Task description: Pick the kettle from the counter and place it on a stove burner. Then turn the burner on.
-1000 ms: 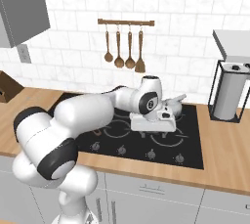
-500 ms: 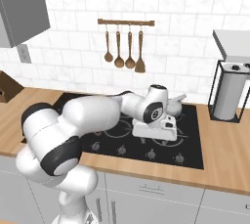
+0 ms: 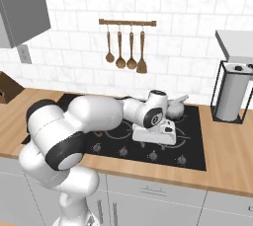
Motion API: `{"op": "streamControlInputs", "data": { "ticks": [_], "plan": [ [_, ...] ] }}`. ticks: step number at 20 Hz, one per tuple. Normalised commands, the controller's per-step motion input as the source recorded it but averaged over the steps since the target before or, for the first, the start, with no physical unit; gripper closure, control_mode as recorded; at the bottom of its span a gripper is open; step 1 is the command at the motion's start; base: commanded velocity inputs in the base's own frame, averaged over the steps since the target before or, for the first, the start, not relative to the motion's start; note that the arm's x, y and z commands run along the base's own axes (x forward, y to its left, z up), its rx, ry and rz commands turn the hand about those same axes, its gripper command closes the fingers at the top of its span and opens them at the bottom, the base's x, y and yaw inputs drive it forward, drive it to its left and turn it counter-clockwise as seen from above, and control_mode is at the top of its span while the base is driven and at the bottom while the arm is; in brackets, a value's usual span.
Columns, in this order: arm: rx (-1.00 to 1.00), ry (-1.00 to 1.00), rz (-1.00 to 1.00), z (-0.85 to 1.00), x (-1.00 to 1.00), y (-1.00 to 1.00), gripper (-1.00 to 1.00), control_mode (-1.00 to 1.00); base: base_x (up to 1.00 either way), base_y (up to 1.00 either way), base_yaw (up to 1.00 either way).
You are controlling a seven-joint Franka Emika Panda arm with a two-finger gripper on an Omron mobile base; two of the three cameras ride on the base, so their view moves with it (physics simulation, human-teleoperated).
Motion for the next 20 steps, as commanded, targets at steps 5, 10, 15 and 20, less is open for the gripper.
{"op": "streamControlInputs", "data": {
  "ticks": [5, 10, 15, 20],
  "plan": [
    [0.04, -0.01, 0.03, -0.41, 0.03, 0.0, -1.0, -1.0, 0.0, 0.0, 0.0],
    [0.0, 0.0, 0.01, -0.18, 0.0, 0.0, -1.0, -1.0, 0.0, 0.0, 0.0],
    [0.0, 0.0, 0.01, -0.17, 0.04, 0.0, -1.0, -1.0, 0.0, 0.0, 0.0],
    [0.0, 0.0, 0.02, -0.15, 0.1, 0.0, -1.0, -1.0, 0.0, 0.0, 0.0]
  ]
}}
